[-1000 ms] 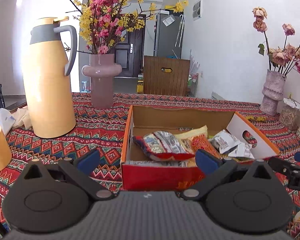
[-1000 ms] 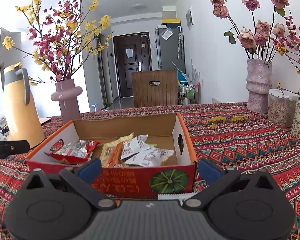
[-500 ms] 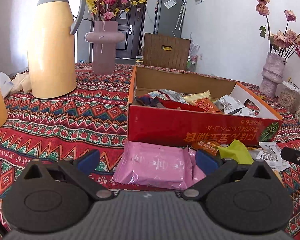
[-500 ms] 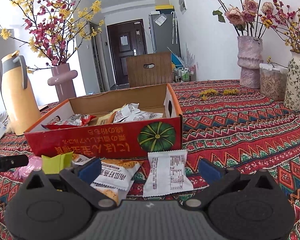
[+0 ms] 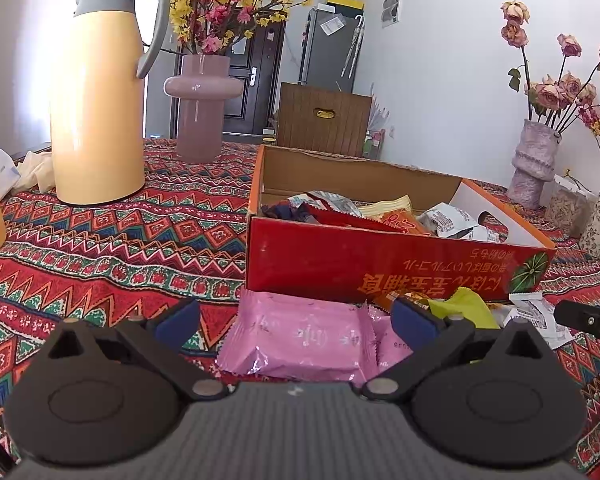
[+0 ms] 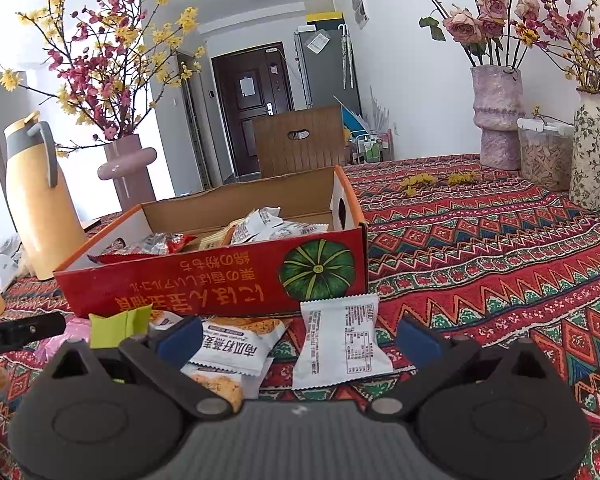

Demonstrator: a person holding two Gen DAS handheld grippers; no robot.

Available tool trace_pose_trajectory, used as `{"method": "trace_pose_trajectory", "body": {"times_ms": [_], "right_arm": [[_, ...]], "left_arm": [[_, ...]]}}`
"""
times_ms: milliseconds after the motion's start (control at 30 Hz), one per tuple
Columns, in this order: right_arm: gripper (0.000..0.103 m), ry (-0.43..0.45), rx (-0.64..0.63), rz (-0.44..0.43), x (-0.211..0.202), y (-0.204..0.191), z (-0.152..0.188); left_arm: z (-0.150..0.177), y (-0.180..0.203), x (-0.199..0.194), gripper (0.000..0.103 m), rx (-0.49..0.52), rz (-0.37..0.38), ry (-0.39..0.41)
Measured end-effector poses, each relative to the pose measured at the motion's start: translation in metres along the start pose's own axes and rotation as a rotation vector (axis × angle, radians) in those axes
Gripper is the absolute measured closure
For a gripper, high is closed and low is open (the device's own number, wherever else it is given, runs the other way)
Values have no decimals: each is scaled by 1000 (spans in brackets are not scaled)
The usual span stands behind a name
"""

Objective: Organize snacks
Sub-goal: 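Move both open tools back from the box to the snack pile, then close the right tool on a white printed packet, then grasp a pink wrapped packet with the left tool while the right tool holds its packet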

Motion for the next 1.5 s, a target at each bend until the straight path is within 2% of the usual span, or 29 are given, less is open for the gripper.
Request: {"method": "trace_pose_trajectory", "body": {"times_ms": [500, 567, 633, 700, 867, 933, 1067, 1100, 1267, 1500], "right_arm": [[1, -173, -39, 130, 36, 25, -10], [5, -198, -52, 128, 43, 26, -11], [15, -218, -61, 132, 50, 26, -12], [17, -229, -59, 124, 56, 26, -13], [20, -222, -51, 105, 61, 24, -11], [32, -214, -61, 106, 61, 23, -10], [48, -194, -70, 119, 59, 22, -10], [58, -186, -75, 120, 58, 21, -9], [59, -147, -77, 116, 52, 20, -9], [59, -61, -10, 103, 38, 31, -12]], "left_arm": [[1, -2, 2, 0, -16, 3, -13], [1, -2, 3, 0, -19, 4, -15], [1, -2, 3, 0, -21, 4, -16], [1, -2, 3, 0, -22, 5, -17], [1, -4, 5, 0, -34, 9, -28], [1, -4, 5, 0, -37, 10, -30], [1, -4, 5, 0, -37, 10, -34], [1, -4, 5, 0, -38, 10, -34], [1, -4, 6, 0, -38, 7, -38], [0, -2, 9, 0, -28, -17, -62]]}}
Point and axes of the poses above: each gripper's, at about its wrist camera, not at the fingertips, and x roughly the way its jaws point, y to its right, z to its underside, the point moved 3 cm from there along x, roughly the way its jaws point, and after that the axes turned 7 degrees about -z, right-handed, at the moved point
